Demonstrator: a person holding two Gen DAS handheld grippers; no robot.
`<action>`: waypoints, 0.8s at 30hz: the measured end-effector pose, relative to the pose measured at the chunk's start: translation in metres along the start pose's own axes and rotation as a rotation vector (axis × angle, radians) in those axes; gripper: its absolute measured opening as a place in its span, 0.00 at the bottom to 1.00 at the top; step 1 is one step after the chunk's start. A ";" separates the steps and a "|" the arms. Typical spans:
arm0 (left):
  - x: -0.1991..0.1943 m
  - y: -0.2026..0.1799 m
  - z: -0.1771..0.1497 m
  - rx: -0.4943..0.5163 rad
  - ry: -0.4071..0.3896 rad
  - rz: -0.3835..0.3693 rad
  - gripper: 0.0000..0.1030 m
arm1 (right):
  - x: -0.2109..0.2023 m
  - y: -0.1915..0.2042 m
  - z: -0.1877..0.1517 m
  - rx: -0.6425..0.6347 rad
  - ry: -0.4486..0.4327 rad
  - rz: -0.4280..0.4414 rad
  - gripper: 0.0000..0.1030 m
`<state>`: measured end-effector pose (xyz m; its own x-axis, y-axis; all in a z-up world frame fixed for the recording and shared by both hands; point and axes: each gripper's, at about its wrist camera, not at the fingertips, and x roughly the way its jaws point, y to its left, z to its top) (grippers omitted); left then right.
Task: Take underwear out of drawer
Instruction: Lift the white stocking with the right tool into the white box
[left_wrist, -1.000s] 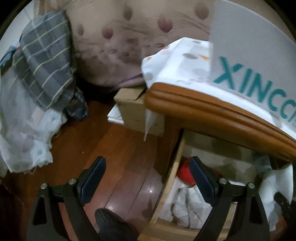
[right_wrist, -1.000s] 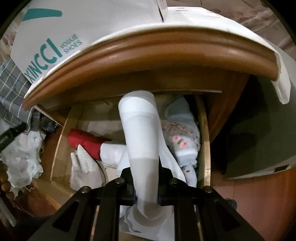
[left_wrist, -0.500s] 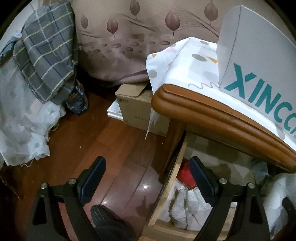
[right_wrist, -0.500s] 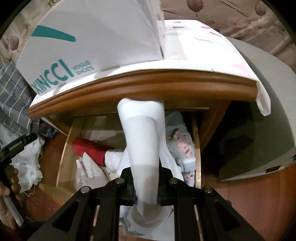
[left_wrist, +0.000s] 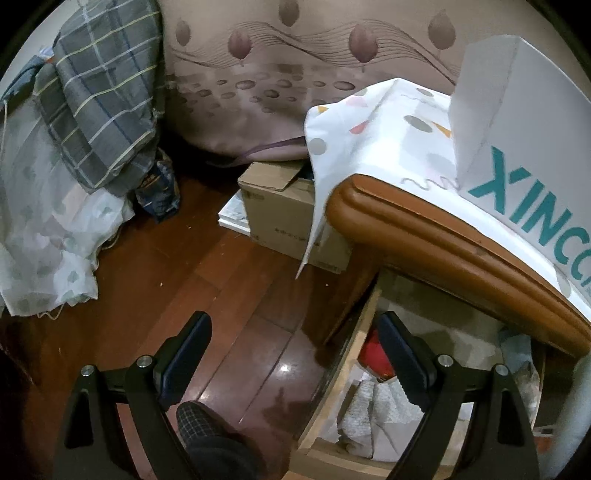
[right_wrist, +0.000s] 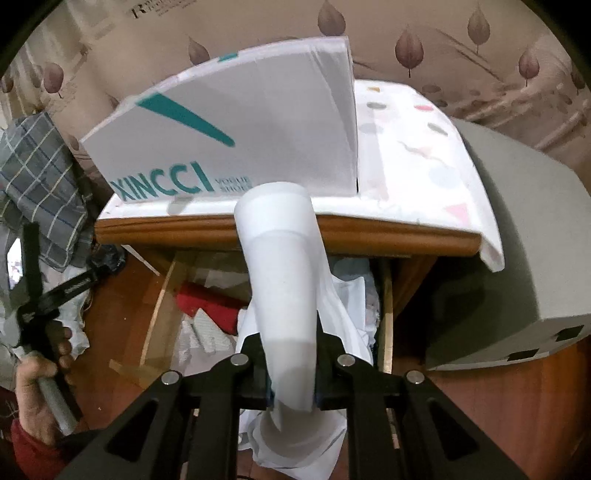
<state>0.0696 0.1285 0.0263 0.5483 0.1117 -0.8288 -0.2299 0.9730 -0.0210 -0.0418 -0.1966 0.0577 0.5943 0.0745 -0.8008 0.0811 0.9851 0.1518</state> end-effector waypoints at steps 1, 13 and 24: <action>0.000 0.002 0.000 -0.011 -0.004 -0.001 0.87 | -0.007 0.000 0.003 -0.001 -0.006 0.006 0.14; 0.008 0.009 0.003 -0.038 0.018 0.009 0.87 | -0.111 0.033 0.079 -0.061 -0.191 0.092 0.14; 0.010 0.015 0.003 -0.054 0.028 0.034 0.87 | -0.106 0.057 0.196 -0.080 -0.340 -0.004 0.14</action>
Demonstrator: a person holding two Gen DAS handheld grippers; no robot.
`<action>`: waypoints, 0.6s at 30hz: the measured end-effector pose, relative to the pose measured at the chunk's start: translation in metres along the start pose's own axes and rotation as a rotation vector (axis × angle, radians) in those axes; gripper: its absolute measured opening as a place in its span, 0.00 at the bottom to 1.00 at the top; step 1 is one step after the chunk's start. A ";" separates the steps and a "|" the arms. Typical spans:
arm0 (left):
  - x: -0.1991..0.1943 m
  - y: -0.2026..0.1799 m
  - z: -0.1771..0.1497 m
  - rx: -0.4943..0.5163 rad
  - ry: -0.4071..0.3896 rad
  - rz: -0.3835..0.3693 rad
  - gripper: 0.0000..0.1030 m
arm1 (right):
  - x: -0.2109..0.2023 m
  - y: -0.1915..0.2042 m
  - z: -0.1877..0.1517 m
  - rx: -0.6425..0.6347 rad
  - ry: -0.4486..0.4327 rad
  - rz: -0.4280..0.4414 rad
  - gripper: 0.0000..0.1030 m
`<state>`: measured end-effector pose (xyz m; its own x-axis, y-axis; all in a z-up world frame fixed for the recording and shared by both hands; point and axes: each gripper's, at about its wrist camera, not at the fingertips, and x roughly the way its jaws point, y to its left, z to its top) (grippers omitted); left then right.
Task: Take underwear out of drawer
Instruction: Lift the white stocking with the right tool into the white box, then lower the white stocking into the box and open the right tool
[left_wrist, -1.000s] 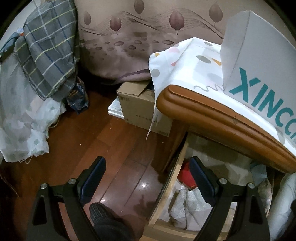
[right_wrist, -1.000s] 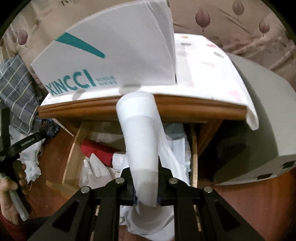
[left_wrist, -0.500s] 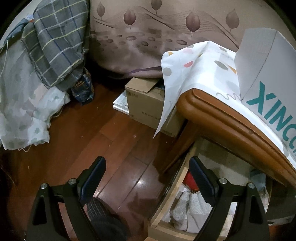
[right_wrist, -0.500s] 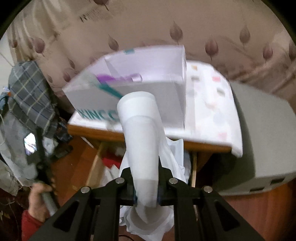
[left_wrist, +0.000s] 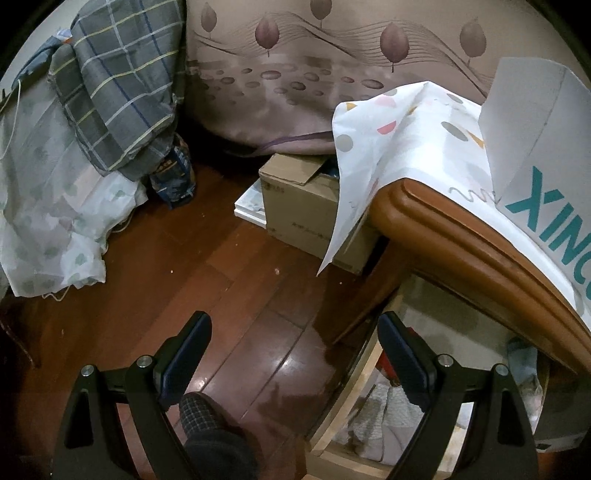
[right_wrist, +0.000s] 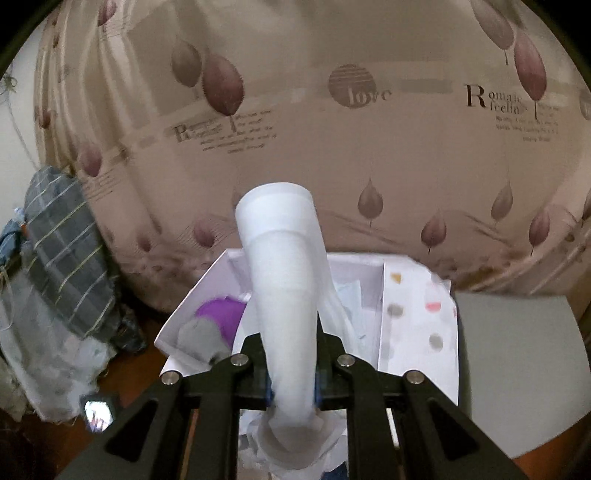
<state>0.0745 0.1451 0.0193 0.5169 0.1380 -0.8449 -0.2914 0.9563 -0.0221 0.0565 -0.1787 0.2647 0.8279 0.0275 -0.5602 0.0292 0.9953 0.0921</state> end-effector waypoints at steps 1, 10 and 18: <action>0.000 0.001 0.001 0.000 0.000 0.004 0.87 | 0.007 0.002 0.004 -0.010 0.001 -0.014 0.14; 0.001 0.007 0.003 -0.010 0.000 0.022 0.87 | 0.112 0.006 0.009 -0.069 0.155 -0.150 0.14; 0.006 0.012 0.005 -0.017 0.026 0.027 0.87 | 0.170 -0.007 0.003 -0.044 0.290 -0.199 0.14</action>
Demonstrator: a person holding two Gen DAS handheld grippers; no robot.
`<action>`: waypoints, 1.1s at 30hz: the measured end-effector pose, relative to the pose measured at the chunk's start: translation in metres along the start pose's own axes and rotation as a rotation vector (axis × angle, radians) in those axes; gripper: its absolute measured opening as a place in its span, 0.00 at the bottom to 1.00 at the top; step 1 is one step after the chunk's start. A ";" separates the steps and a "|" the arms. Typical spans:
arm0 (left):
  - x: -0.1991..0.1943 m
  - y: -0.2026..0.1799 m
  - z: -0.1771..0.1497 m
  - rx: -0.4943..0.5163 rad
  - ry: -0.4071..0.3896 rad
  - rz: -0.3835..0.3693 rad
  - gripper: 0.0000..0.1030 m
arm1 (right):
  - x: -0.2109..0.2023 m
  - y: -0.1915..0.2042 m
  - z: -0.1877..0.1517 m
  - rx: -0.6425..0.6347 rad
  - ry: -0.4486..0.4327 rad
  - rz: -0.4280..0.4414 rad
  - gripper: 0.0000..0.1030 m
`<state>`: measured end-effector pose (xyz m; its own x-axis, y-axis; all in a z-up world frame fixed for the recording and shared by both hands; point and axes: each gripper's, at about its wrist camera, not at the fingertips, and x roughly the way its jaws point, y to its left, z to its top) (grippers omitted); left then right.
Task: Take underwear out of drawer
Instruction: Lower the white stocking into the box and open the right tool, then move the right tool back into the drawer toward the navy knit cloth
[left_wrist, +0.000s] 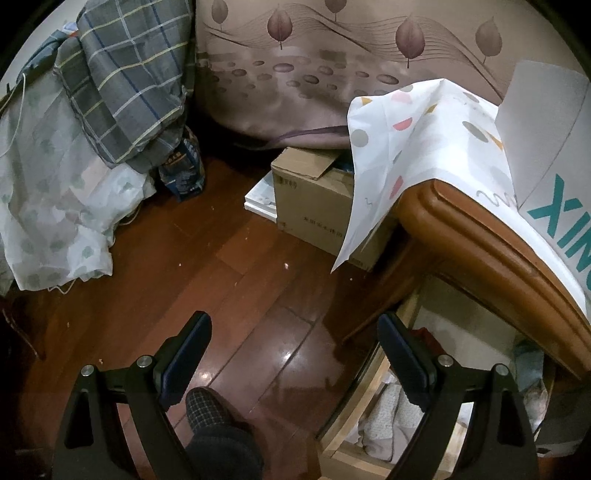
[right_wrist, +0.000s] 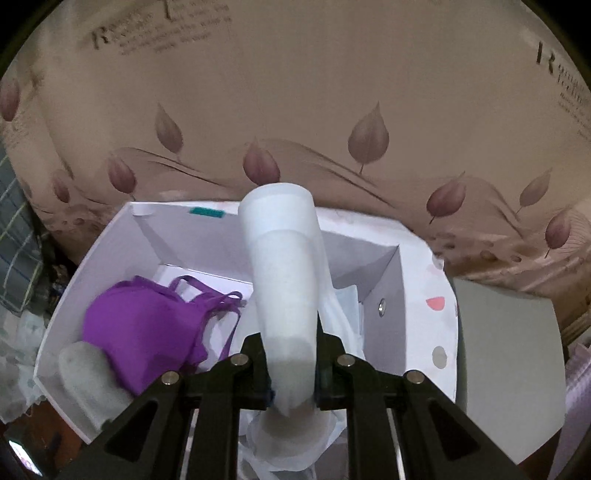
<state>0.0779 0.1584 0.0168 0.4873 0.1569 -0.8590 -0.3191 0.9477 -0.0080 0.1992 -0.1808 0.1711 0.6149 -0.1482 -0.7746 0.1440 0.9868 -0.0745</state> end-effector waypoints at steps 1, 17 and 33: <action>0.000 0.000 0.000 0.002 -0.003 0.000 0.87 | 0.005 -0.001 0.002 0.001 0.003 -0.011 0.14; 0.001 -0.003 0.000 0.007 0.005 -0.011 0.87 | 0.030 -0.004 0.016 -0.007 0.035 -0.041 0.56; 0.003 -0.001 0.003 0.005 0.007 0.007 0.87 | -0.079 -0.030 -0.018 -0.029 -0.045 0.028 0.56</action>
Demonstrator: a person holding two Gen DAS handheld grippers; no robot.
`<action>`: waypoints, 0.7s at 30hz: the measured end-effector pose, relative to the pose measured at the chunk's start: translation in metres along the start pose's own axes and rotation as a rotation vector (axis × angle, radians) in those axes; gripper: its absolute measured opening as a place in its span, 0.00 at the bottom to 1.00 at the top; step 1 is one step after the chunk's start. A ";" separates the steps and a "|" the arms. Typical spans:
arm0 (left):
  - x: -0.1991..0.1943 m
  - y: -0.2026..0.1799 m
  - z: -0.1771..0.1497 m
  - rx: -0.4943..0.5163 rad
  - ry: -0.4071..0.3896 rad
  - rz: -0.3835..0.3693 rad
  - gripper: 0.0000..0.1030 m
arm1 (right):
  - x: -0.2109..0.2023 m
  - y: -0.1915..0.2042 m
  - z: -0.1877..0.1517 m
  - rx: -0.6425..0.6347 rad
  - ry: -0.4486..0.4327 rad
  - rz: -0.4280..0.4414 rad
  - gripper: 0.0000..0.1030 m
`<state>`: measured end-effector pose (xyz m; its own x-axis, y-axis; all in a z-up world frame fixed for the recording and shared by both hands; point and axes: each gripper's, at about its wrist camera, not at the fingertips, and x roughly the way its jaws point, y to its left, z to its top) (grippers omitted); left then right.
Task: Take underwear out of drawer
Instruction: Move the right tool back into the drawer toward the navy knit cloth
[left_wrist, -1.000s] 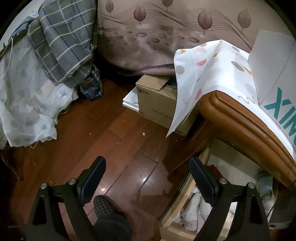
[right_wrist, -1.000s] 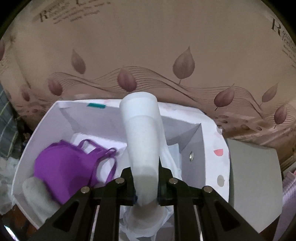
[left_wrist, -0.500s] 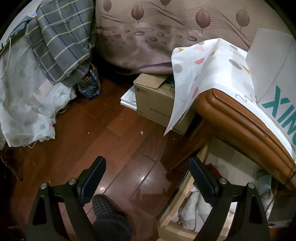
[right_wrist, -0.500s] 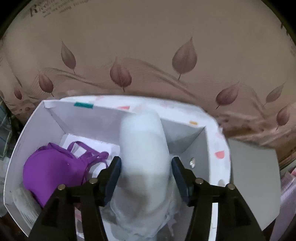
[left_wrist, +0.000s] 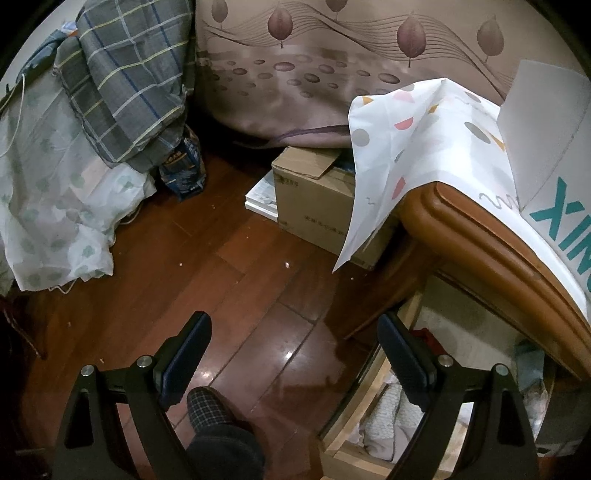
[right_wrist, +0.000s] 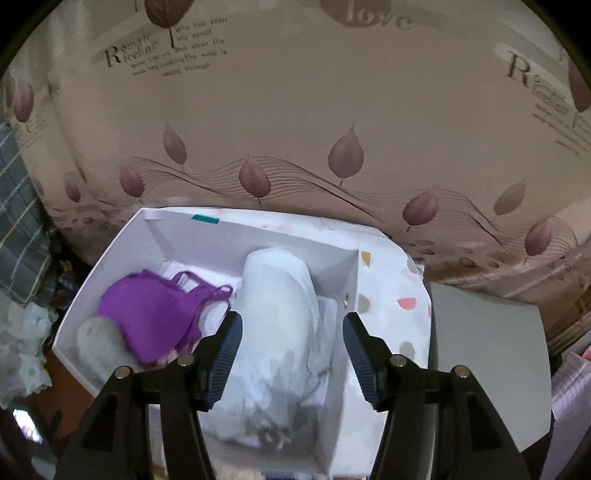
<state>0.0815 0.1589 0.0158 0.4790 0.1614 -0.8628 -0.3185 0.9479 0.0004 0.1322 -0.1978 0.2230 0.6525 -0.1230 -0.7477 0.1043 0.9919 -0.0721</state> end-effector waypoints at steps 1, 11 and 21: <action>0.000 0.000 0.000 0.004 -0.002 0.002 0.87 | -0.006 -0.001 -0.004 -0.002 0.000 0.007 0.56; 0.000 -0.004 -0.001 0.021 -0.005 0.001 0.87 | -0.038 -0.017 -0.094 -0.041 0.078 0.045 0.57; -0.003 -0.013 -0.004 0.046 -0.010 0.008 0.87 | 0.020 -0.008 -0.213 -0.089 0.321 0.115 0.57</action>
<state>0.0805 0.1449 0.0163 0.4851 0.1718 -0.8574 -0.2849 0.9581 0.0308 -0.0155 -0.2016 0.0681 0.3859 -0.0080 -0.9225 -0.0317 0.9993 -0.0220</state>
